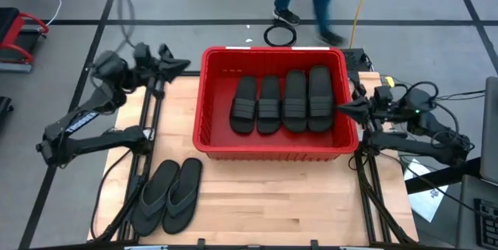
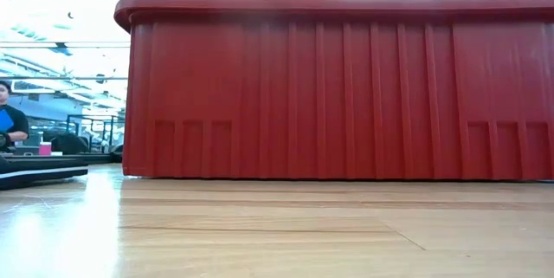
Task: Pick and place slides into bin
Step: Put the black slipper into the red bin
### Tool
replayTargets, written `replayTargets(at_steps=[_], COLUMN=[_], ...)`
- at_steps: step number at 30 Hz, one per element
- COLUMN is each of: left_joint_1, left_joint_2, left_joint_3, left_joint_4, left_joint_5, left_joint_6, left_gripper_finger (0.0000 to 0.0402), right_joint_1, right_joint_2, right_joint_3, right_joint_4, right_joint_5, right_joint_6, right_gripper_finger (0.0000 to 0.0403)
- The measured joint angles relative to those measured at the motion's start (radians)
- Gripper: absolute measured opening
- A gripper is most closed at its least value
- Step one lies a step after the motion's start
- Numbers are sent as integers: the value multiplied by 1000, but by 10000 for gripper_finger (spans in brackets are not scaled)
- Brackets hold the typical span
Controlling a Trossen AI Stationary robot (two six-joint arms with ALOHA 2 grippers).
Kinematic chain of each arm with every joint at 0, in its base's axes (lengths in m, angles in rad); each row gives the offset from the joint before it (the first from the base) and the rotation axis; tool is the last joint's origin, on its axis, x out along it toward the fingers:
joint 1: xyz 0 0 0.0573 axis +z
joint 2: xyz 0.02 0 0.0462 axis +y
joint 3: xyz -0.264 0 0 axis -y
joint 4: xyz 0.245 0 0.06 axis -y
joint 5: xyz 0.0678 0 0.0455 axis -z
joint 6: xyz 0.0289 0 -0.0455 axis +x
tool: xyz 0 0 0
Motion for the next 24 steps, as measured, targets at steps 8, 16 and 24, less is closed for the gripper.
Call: replayTargets(at_steps=[8, 16, 24], left_joint_1=[-82, -111, -96], left_joint_2=[-131, -143, -169], left_joint_3=[-127, -144, -145], left_joint_4=[182, 38, -35], left_joint_5=[-167, 11, 97], left_joint_6=[-5, -42, 83], left_gripper_finger=[0, 0, 0], right_joint_1=[0, 0, 1], right_joint_2=[-146, -215, -224], right_joint_3=[0, 0, 0], right_joint_4=[-178, -192, -175], right_joint_5=[-49, -49, 46], right_joint_6=[-48, -8, 19], right_gripper_finger=[0, 0, 0])
